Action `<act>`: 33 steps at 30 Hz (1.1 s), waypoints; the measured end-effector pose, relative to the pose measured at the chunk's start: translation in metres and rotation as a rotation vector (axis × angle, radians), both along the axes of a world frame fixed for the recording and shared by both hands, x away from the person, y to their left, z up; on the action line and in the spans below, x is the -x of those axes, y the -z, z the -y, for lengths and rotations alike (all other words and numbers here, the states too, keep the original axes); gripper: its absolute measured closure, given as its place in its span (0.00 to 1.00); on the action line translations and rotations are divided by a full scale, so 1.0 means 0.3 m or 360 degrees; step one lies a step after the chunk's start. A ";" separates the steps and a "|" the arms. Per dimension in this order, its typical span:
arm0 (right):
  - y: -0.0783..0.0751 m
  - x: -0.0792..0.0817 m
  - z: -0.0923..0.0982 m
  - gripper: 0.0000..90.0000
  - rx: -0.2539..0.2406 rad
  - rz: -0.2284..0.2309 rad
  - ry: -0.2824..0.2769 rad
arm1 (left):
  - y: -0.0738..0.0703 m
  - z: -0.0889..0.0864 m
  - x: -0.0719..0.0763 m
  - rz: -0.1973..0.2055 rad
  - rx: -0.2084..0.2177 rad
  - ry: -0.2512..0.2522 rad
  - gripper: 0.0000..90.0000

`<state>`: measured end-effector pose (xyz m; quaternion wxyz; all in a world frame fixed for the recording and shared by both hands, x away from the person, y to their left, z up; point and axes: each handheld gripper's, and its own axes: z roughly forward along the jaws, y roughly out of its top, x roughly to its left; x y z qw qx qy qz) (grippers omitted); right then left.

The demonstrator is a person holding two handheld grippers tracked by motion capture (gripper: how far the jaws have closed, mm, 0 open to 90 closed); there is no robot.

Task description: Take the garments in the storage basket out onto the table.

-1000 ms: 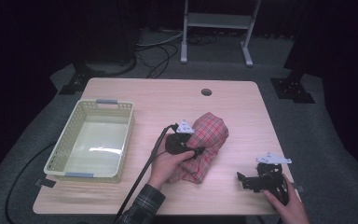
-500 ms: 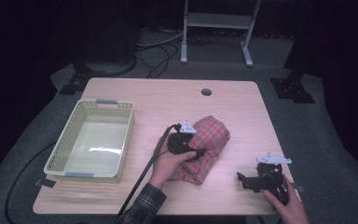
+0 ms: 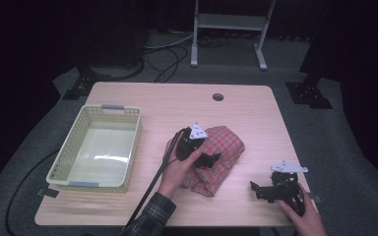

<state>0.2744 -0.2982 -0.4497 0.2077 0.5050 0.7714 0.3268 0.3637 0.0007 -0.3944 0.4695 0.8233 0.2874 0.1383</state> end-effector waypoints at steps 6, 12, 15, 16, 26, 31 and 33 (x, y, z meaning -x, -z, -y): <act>0.000 0.000 0.000 0.00 0.0000 0.0002 0.0000 | -0.030 -0.030 0.020 0.0101 0.0143 0.0005 0.09; 0.000 0.000 0.000 0.00 -0.0001 0.0000 0.0001 | -0.043 -0.071 0.046 0.0201 0.0335 -0.0042 0.01; 0.000 0.000 0.000 0.00 -0.0002 0.0000 0.0001 | -0.061 -0.088 0.060 0.0252 0.0404 -0.0041 0.01; 0.000 0.000 0.000 0.00 -0.0002 0.0000 0.0001 | -0.068 -0.095 0.064 0.0267 0.0416 -0.0041 0.01; 0.000 0.000 0.000 0.00 -0.0001 -0.0001 0.0002 | -0.121 -0.168 0.119 0.0400 0.0584 -0.0009 0.01; 0.000 0.000 0.000 0.00 -0.0002 -0.0001 0.0001 | -0.131 -0.198 0.156 0.0478 0.0612 0.0006 0.01; 0.000 0.000 0.000 0.00 -0.0001 -0.0001 0.0001 | -0.131 -0.209 0.173 0.0509 0.0606 0.0017 0.01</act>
